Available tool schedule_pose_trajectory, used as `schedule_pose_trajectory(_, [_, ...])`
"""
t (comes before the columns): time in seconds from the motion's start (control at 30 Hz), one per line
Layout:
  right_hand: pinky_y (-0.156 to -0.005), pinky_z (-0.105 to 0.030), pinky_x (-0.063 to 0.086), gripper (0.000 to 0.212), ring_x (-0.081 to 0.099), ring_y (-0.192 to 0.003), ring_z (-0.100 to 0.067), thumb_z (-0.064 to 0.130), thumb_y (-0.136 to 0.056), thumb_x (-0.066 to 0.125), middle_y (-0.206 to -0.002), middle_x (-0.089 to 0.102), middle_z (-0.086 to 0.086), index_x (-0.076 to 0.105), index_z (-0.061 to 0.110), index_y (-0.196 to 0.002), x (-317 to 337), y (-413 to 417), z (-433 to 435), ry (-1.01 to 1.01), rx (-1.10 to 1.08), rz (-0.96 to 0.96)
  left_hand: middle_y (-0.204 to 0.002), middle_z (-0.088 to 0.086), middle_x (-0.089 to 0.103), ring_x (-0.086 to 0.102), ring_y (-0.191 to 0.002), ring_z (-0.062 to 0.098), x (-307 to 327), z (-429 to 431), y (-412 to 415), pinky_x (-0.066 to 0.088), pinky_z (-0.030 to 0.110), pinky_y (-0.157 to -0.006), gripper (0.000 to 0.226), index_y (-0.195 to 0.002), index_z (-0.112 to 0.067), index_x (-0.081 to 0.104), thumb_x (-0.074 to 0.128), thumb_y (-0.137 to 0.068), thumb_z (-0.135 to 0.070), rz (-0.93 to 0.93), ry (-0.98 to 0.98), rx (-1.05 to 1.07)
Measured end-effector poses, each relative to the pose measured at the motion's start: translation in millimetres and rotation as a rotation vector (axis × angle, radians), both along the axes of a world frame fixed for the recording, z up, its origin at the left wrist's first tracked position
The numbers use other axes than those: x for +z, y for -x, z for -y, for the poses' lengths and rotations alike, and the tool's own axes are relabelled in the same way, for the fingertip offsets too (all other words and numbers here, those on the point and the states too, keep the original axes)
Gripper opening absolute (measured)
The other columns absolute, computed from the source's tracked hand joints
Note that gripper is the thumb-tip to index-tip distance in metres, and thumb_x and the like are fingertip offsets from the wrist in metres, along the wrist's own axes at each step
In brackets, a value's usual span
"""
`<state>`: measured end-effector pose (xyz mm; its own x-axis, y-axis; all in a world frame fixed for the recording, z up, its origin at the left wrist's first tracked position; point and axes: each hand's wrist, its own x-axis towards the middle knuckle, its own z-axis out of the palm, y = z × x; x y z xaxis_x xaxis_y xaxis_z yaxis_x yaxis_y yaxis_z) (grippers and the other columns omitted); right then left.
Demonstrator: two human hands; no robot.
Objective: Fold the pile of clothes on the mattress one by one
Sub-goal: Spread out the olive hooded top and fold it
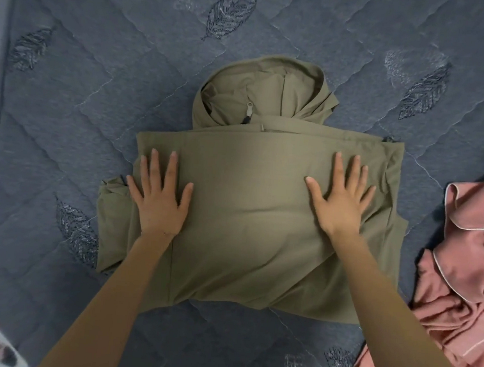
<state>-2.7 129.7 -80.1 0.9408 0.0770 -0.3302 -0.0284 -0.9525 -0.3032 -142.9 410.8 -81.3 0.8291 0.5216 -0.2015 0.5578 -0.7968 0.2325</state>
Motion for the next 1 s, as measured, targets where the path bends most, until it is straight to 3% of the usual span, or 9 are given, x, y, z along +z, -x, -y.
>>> schedule_pose_trajectory(0.13, [-0.119,-0.047,0.009,0.077,0.014,-0.147,-0.031,0.05,-0.092,0.054,-0.159,0.017,-0.015,0.021,0.014,-0.152,9.2,28.9,32.6,-0.045,-0.238,0.159,-0.153,0.023,0.024,0.022,-0.143,0.036,6.1,2.8,32.4,0.012,0.041,-0.118,0.061,-0.148,0.003,0.02,0.047,-0.1,-0.022,0.227,0.156,0.288])
schedule_pose_trajectory(0.23, [-0.114,-0.045,0.022,0.077,0.028,-0.14,-0.034,0.042,-0.09,0.062,-0.153,0.03,-0.017,0.028,0.008,-0.15,15.6,46.6,62.0,-0.094,-0.278,0.11,-0.147,0.018,0.038,0.033,-0.137,0.029,12.9,-8.5,50.1,0.023,0.031,-0.114,0.054,-0.146,0.001,0.028,0.049,-0.099,-0.015,0.277,0.302,0.395])
schedule_pose_trajectory(0.4, [-0.101,-0.044,0.04,0.063,0.053,-0.113,-0.035,0.022,-0.084,0.071,-0.124,0.059,-0.017,0.045,0.007,-0.139,28.4,67.0,93.2,-0.245,-0.323,0.134,-0.124,0.017,0.056,0.051,-0.113,0.031,31.2,-16.9,74.3,0.043,0.043,-0.098,0.045,-0.136,-0.005,0.046,0.058,-0.093,-0.012,0.279,0.286,0.34])
schedule_pose_trajectory(0.5, [-0.08,-0.02,0.04,0.055,0.057,-0.09,-0.022,0.02,-0.083,0.073,-0.099,0.06,-0.005,0.051,0.006,-0.131,34.6,83.6,95.4,-0.35,-0.452,0.131,-0.104,0.02,0.06,0.056,-0.098,0.037,34.6,-11.3,88.6,0.045,0.042,-0.082,0.033,-0.118,0.0,0.053,0.064,-0.089,-0.012,0.252,0.308,0.392])
schedule_pose_trajectory(0.6, [-0.063,-0.03,0.035,0.031,0.054,-0.076,-0.026,0.028,-0.084,0.072,-0.078,0.058,-0.006,0.057,0.002,-0.093,33.8,95.3,93.9,-0.355,-0.497,0.026,-0.089,0.018,0.061,0.058,-0.088,0.032,35.2,-5.5,103.7,0.036,0.031,-0.071,0.027,-0.103,0.003,0.058,0.063,-0.091,-0.021,0.111,0.365,0.498])
schedule_pose_trajectory(0.73, [-0.055,-0.035,0.014,0.042,0.038,-0.061,-0.026,0.024,-0.088,0.067,-0.058,0.039,-0.008,0.038,0.005,-0.065,34.2,106.7,94.0,-0.343,-0.504,0.023,-0.08,0.01,0.054,0.05,-0.08,0.022,37.5,2.7,124.1,0.03,0.028,-0.066,0.019,-0.087,-0.002,0.057,0.055,-0.096,-0.019,0.13,0.383,0.517])
schedule_pose_trajectory(0.83, [-0.056,-0.035,0.012,0.048,0.034,-0.06,-0.027,0.023,-0.09,0.065,-0.055,0.035,-0.011,0.031,0.007,-0.06,37.9,117.6,93.9,-0.314,-0.506,0.043,-0.079,0.009,0.055,0.049,-0.078,0.019,43.3,9.3,134.7,0.027,0.026,-0.061,0.017,-0.086,-0.006,0.055,0.053,-0.097,-0.019,0.235,0.432,0.555])
schedule_pose_trajectory(1.0, [-0.061,-0.042,0.036,0.047,0.05,-0.068,-0.037,0.027,-0.089,0.067,-0.07,0.054,-0.03,0.051,-0.015,-0.072,44.3,138.3,112.5,-0.34,-0.563,0.018,-0.073,0.01,0.054,0.049,-0.074,0.021,51.7,3.5,164.8,0.031,0.021,-0.053,0.017,-0.082,-0.004,0.057,0.059,-0.094,-0.016,0.246,0.43,0.547])
